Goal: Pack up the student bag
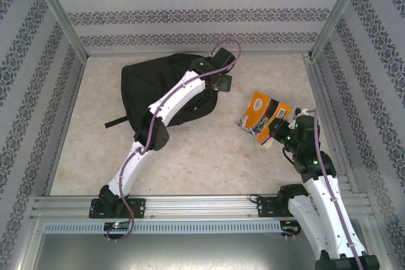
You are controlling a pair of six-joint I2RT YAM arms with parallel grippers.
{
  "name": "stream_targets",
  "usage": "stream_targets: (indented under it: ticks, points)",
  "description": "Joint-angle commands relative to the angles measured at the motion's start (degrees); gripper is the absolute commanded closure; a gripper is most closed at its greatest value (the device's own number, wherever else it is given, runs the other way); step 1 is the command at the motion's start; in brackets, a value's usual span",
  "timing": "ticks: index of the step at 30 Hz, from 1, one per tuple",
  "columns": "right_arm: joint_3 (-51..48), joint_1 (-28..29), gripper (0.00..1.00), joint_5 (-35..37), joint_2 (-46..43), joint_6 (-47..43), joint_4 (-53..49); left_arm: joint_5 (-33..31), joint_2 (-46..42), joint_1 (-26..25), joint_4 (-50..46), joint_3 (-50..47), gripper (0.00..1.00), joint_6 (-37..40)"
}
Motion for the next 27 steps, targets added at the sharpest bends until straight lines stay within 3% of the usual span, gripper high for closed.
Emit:
stream_targets:
  ticks: [1,6,10,20,23,27]
  points:
    - [0.5,-0.6,1.0,-1.1,-0.4,0.7,4.4,-3.1,2.0,0.2,-2.5,-0.4,0.44,2.9]
    - [-0.1,-0.6,1.0,-1.3,-0.6,0.9,4.3,-3.8,-0.3,-1.5,-2.5,-5.0,0.82,5.9]
    - [-0.8,-0.7,1.0,-1.1,-1.1,0.9,3.9,-3.0,-6.4,-3.4,-0.9,-13.6,1.0,7.5]
    - [-3.3,-0.7,1.0,-2.1,-1.5,2.3,5.4,2.2,-37.4,-7.3,9.5,-55.7,1.0,5.2]
    - [-3.9,-0.7,1.0,-4.3,-0.9,3.0,7.6,0.5,-45.8,-7.1,12.0,-62.9,1.0,4.5]
    - [-3.4,-0.5,1.0,-9.1,0.0,3.8,10.7,-0.7,-51.1,-6.8,13.5,-65.0,1.0,4.6]
